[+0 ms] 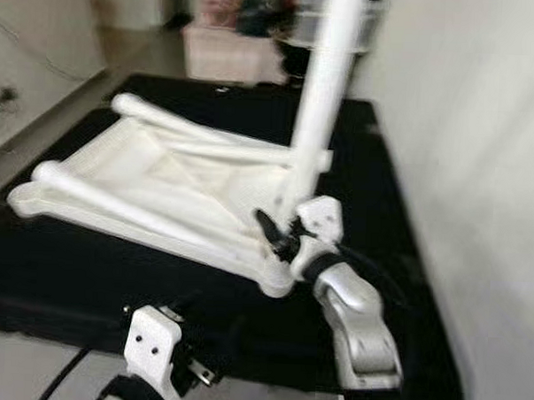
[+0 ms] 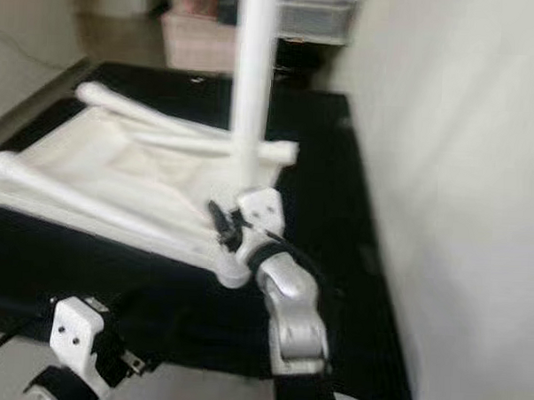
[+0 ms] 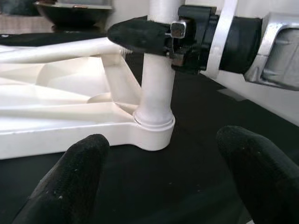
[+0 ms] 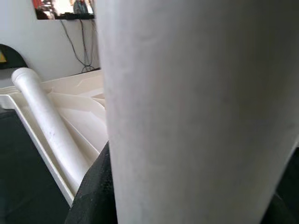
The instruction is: Building children table
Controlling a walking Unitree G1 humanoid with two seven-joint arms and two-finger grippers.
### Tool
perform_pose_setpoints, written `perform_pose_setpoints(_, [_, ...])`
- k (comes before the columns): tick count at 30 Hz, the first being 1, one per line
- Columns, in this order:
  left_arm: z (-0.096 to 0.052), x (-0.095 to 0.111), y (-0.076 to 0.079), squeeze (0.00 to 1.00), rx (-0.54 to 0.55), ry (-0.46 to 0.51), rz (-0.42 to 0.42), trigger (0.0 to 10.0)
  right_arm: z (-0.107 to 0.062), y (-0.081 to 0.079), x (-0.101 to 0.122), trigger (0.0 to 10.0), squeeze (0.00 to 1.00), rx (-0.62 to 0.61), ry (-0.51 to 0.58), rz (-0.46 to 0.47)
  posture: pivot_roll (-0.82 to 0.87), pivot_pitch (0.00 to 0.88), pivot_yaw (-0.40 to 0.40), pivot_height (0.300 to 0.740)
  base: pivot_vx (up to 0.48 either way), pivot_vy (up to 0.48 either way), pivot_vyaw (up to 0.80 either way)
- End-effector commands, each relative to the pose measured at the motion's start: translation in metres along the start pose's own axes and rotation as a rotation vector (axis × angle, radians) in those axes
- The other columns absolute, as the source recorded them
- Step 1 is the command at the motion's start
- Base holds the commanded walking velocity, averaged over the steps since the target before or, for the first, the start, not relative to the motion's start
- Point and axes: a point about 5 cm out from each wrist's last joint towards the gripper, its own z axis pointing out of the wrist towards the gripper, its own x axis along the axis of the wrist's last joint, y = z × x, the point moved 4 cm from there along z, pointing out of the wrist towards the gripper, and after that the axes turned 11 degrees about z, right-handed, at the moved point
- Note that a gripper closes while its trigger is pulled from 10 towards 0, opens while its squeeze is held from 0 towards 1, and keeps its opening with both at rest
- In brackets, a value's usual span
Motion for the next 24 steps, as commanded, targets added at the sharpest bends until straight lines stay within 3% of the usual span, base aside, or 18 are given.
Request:
perform_pose_setpoints(1, [-0.003,-0.005,0.001,0.0,0.004,-0.02,-0.008,10.0,0.001,-0.006,-0.013,10.0,0.07,0.084,-0.072,0.029,0.05,0.099,-0.052,0.74,0.0,0.0,0.0])
perform_pose_setpoints(2, [-0.003,-0.005,0.002,0.0,0.001,-0.02,-0.009,10.0,0.002,-0.01,-0.004,10.0,1.0,0.191,-0.058,0.032,0.05,0.102,-0.052,0.74,0.0,0.0,0.0])
perform_pose_setpoints(7, [-0.004,-0.003,0.005,0.0,-0.004,-0.018,-0.013,10.0,0.0,-0.016,0.014,10.0,1.0,0.415,-0.077,0.01,0.07,0.119,-0.059,0.74,0.0,0.0,0.0])
perform_pose_setpoints(8, [-0.004,-0.003,0.005,0.0,-0.004,-0.018,-0.013,10.0,0.0,-0.016,0.014,10.0,1.0,0.415,-0.077,0.01,0.07,0.119,-0.059,0.74,0.0,0.0,0.0])
perform_pose_setpoints(9, [-0.005,-0.003,0.007,0.0,-0.005,-0.018,-0.015,10.0,0.001,-0.016,0.016,10.0,0.36,0.513,-0.1,-0.033,0.07,0.124,-0.059,0.74,0.0,0.0,0.0])
perform_pose_setpoints(10, [-0.006,-0.002,0.009,0.0,-0.007,-0.018,-0.017,10.0,0.002,-0.016,0.017,10.0,0.0,0.614,-0.138,-0.059,0.08,0.136,-0.061,0.74,0.0,0.0,0.0])
perform_pose_setpoints(11, [-0.006,-0.002,0.009,0.0,-0.007,-0.018,-0.017,10.0,0.002,-0.016,0.017,10.0,0.0,0.614,-0.138,-0.059,0.08,0.136,-0.061,0.74,0.0,0.0,0.0])
perform_pose_setpoints(13, [-0.009,0.0,0.012,0.0,-0.01,-0.023,-0.021,10.0,0.002,-0.017,0.015,10.0,0.0,0.749,-0.197,-0.082,0.09,0.149,-0.061,0.74,0.0,0.0,0.0])
perform_pose_setpoints(15, [-0.011,0.001,0.014,0.0,-0.013,-0.027,-0.023,10.0,0.003,-0.019,0.014,10.0,0.0,0.806,-0.224,-0.093,0.1,0.159,-0.061,0.74,0.0,0.0,0.0])
perform_pose_setpoints(24, [-0.022,0.005,0.02,0.0,-0.025,-0.048,-0.033,10.0,0.015,-0.022,0.024,10.0,0.0,0.933,-0.281,-0.059,0.14,0.219,-0.057,0.74,0.0,0.0,0.0])
